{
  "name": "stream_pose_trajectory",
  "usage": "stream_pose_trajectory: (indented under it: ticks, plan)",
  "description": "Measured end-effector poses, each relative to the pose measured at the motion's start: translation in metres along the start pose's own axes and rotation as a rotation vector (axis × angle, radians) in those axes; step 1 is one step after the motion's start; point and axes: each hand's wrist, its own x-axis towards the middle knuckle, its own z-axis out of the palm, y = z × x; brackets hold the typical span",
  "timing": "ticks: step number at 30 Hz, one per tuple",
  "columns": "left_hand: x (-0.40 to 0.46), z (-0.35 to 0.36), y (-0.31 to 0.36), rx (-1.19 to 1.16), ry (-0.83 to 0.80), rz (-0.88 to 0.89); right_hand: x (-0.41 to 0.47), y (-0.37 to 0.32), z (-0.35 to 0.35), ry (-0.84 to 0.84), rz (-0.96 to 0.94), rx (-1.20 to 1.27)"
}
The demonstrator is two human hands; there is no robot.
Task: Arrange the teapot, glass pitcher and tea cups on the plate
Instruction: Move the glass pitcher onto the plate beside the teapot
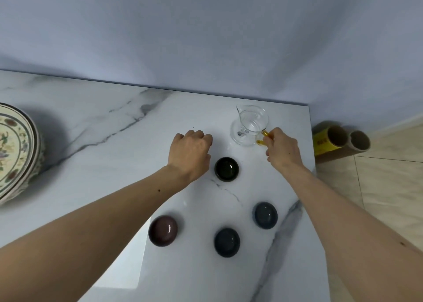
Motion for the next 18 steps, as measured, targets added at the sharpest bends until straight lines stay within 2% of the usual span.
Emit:
stream_pose_trajectory:
  ticks: [8, 18]
  plan:
    - [-0.006, -0.021, -0.014, 0.000, 0.032, -0.027, -0.018, -0.025, -0.004, -0.005, -0.071, 0.009]
    - [-0.051, -0.072, -0.084, -0.019, 0.088, -0.174, -0.060, -0.129, 0.007, -0.109, -0.297, -0.003]
